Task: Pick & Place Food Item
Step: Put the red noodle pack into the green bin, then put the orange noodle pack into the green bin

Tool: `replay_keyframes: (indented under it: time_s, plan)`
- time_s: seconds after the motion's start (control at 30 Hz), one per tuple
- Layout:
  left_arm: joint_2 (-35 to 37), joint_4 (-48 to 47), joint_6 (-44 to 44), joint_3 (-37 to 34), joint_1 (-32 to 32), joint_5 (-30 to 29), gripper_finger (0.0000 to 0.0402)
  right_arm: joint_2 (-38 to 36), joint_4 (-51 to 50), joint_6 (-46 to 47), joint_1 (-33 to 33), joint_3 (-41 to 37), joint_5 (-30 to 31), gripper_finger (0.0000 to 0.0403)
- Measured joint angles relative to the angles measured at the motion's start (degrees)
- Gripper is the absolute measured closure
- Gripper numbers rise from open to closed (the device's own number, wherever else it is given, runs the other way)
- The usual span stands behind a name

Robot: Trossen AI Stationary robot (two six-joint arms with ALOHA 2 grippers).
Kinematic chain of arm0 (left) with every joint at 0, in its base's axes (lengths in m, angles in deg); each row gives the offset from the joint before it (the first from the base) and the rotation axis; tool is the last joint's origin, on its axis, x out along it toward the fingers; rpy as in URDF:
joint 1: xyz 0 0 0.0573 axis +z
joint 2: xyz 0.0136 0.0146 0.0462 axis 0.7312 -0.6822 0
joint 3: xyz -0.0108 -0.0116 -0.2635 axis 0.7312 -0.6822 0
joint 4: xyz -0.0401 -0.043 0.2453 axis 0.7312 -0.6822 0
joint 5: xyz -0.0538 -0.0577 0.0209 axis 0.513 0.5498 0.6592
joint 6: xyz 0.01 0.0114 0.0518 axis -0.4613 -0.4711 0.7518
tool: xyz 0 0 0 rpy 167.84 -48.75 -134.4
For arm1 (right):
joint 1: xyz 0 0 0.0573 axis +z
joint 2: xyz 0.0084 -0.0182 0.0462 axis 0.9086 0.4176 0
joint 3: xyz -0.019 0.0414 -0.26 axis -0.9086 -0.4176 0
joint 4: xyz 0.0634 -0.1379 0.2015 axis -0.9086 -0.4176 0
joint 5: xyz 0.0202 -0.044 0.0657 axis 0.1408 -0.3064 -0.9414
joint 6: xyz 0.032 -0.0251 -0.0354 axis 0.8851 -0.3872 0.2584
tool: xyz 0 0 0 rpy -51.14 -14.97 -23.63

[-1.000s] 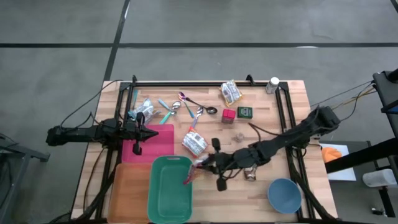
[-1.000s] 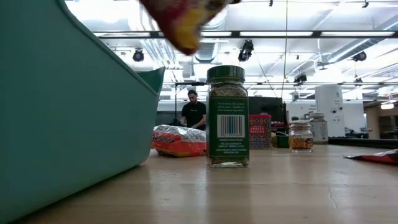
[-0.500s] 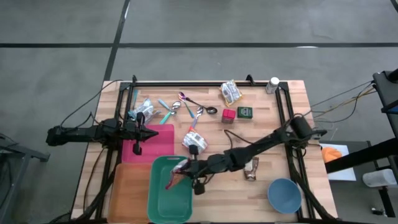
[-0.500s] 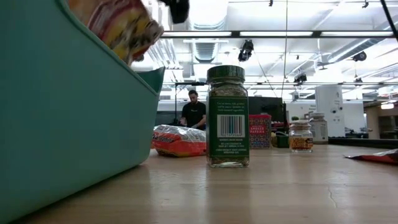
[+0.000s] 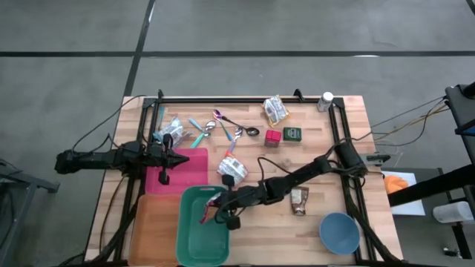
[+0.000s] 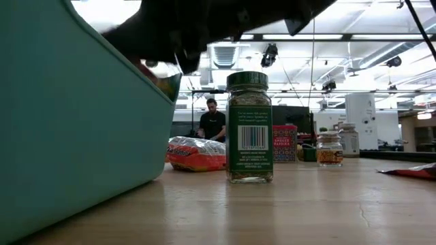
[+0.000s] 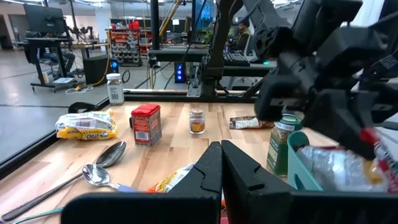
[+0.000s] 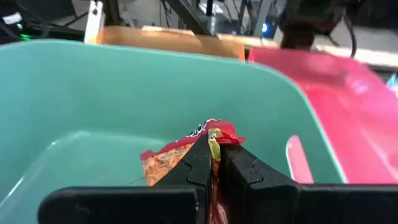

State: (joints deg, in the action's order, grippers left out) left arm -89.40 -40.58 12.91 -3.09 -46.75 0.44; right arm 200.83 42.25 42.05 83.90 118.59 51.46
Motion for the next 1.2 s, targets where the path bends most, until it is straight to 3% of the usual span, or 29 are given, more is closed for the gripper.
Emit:
replay_keyframes:
  time_s: [0.27,0.53,0.7,1.0,1.2]
  plan:
    - [0.0,0.0,0.0,0.0,0.0,0.0,0.0401,0.2,-0.1,2.2,-0.7,-0.8,0.0,0.0386]
    - [0.0,0.0,0.0,0.0,0.0,0.0,0.0401,0.2,0.1,0.5,-0.7,-0.7,-1.1,0.03]
    - [0.0,0.0,0.0,0.0,0.0,0.0,0.0401,0.2,0.2,0.4,-0.7,-0.7,-1.1,0.0267]
    - [0.0,0.0,0.0,0.0,0.0,0.0,0.0401,-1.6,2.4,-2.2,-0.2,-0.4,-1.9,0.0261]
    - [0.0,0.0,0.0,0.0,0.0,0.0,0.0401,-5.7,2.5,-1.2,-0.1,-1.0,-8.4,0.0261]
